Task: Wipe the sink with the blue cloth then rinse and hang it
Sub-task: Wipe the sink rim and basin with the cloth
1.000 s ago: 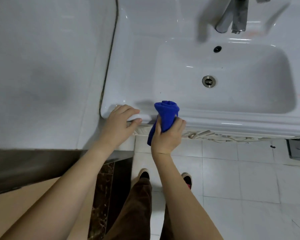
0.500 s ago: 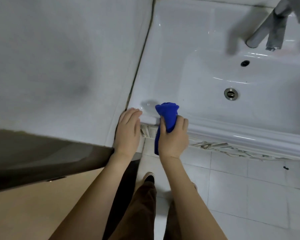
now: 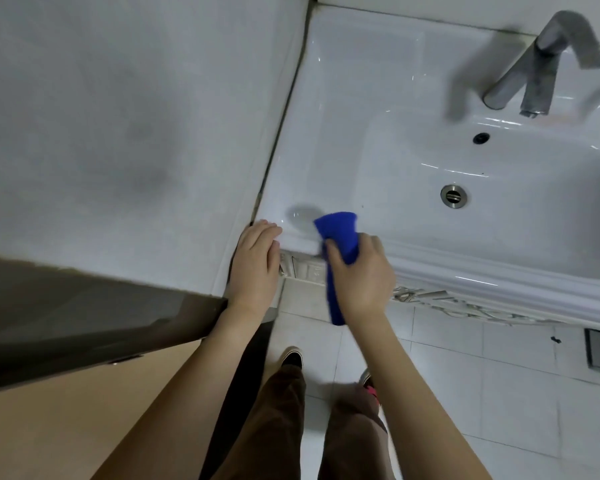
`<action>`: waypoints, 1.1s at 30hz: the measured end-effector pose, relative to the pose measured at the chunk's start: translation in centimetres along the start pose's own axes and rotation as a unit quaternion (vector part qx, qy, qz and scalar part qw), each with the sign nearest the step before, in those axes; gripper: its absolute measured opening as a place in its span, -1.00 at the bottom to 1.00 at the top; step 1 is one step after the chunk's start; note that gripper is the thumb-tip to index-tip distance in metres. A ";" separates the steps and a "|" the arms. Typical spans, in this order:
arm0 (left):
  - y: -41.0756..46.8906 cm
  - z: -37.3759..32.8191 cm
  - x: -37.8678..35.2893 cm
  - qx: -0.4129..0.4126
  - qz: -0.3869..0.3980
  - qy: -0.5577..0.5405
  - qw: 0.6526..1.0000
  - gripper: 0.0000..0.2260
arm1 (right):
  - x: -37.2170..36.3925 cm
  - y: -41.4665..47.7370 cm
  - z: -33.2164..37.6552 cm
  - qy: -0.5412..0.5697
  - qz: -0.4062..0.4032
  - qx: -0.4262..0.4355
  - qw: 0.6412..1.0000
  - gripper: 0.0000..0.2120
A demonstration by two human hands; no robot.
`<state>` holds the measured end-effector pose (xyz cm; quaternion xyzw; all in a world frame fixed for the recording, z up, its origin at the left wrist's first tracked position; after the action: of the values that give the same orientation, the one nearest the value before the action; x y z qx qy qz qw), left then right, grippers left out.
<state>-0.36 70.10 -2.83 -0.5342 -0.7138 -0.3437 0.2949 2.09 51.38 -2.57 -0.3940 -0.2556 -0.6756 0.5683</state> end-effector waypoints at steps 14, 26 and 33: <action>0.5 -0.6 -1.0 -0.056 0.090 0.013 0.994 -0.65 | 3.3 -0.5 -5.8 0.031 -0.080 0.013 0.996 -0.70; 0.9 -1.5 -1.4 -0.047 0.098 0.033 0.994 -0.63 | 1.1 1.7 -1.7 -0.035 0.038 -0.020 0.998 -0.62; 1.1 -1.8 -1.6 -0.042 0.109 0.060 0.991 -0.61 | 7.6 2.7 -11.4 -0.014 -0.065 -0.073 0.995 -0.66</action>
<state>1.21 67.93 -2.86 -0.5994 -0.6171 -0.3706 0.3500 1.59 37.40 -2.98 -0.4260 -0.2388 -0.7225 0.4893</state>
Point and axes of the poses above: each hand's wrist, its own y-axis towards the middle knuckle, its own x-axis out of the back of the hand, z = x × y, the point moved 6 cm from there along y, towards the middle knuckle, and after that the axes turned 2 degrees about -x, right-handed, at the moved point
